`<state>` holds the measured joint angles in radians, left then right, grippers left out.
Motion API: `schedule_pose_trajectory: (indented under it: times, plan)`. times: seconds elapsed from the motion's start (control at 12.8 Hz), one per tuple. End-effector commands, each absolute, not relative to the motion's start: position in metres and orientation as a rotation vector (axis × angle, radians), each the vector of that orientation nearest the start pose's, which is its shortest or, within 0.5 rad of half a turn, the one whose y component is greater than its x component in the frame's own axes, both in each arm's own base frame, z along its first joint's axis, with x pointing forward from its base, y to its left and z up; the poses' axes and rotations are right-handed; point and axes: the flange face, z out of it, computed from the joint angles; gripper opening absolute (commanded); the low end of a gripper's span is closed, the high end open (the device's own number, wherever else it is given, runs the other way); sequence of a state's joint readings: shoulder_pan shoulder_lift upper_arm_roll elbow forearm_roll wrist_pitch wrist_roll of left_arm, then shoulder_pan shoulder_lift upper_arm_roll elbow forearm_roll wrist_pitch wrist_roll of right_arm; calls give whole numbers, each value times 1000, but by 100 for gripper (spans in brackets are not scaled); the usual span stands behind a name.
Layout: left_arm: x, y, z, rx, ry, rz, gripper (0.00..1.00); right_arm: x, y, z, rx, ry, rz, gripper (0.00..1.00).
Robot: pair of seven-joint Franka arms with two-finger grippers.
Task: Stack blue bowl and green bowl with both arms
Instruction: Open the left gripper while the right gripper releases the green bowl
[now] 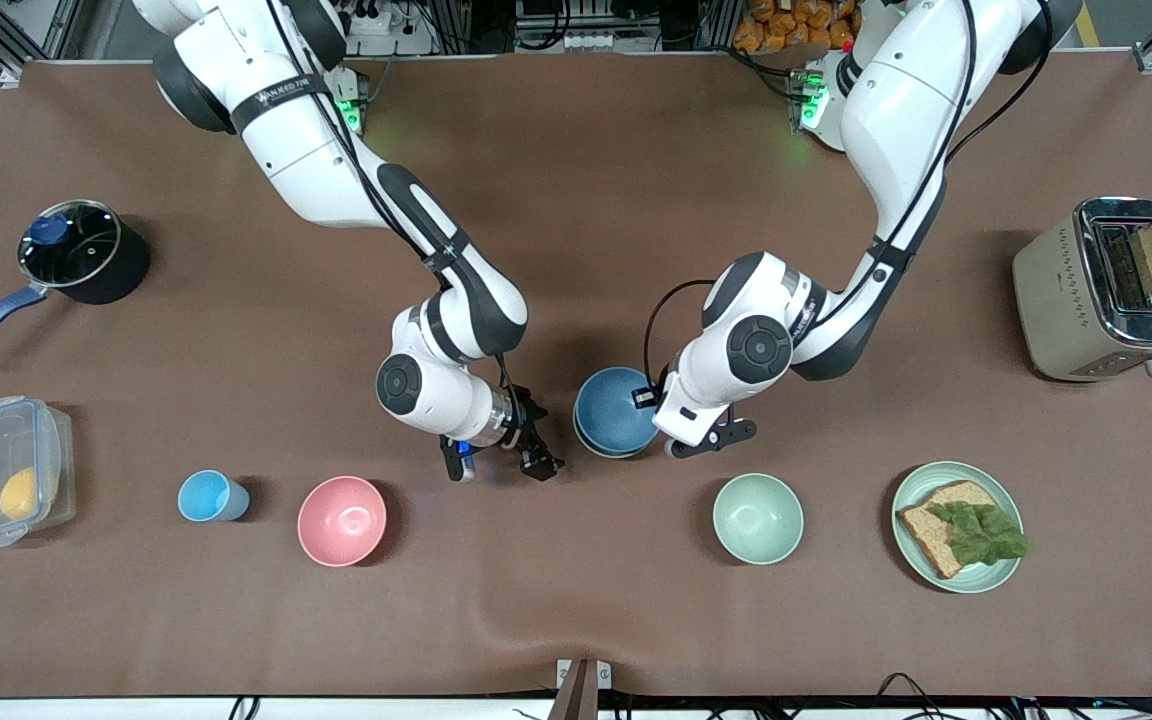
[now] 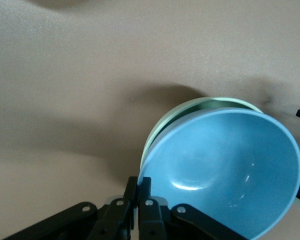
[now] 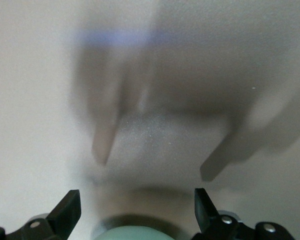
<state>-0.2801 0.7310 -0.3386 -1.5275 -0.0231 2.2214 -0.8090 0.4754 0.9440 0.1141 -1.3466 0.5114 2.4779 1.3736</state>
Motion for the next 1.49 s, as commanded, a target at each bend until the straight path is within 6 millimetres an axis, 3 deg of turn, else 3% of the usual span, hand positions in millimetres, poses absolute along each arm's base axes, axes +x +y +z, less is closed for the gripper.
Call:
schedule_pose_trajectory:
  times: [0.0,0.47,0.63,0.7,0.78,1.02,1.25,1.41]
  plan:
    - [601,-386,242,-3270,-498,227,0,637,403,175,-2224,1567,370,100]
    - [598,-389,232,-3262,-536,242,0,638,400,176,-2231,1557,366,100]
    - [599,-388,232,-3261,-542,242,0,641,390,175,-2250,1541,363,100]
    - [599,-388,232,-3262,-539,242,21,645,380,173,-2274,1506,357,100]
    - [600,-387,233,-3263,-539,240,52,644,371,167,-2298,1492,375,100]
    - [603,-385,239,-3267,-549,226,100,645,370,172,-2300,1487,382,100]
    - [614,-373,270,-3287,-562,152,100,653,358,185,-2288,1495,390,100]
    - [627,-348,311,-3293,-614,79,100,662,343,212,-2304,1469,430,100]
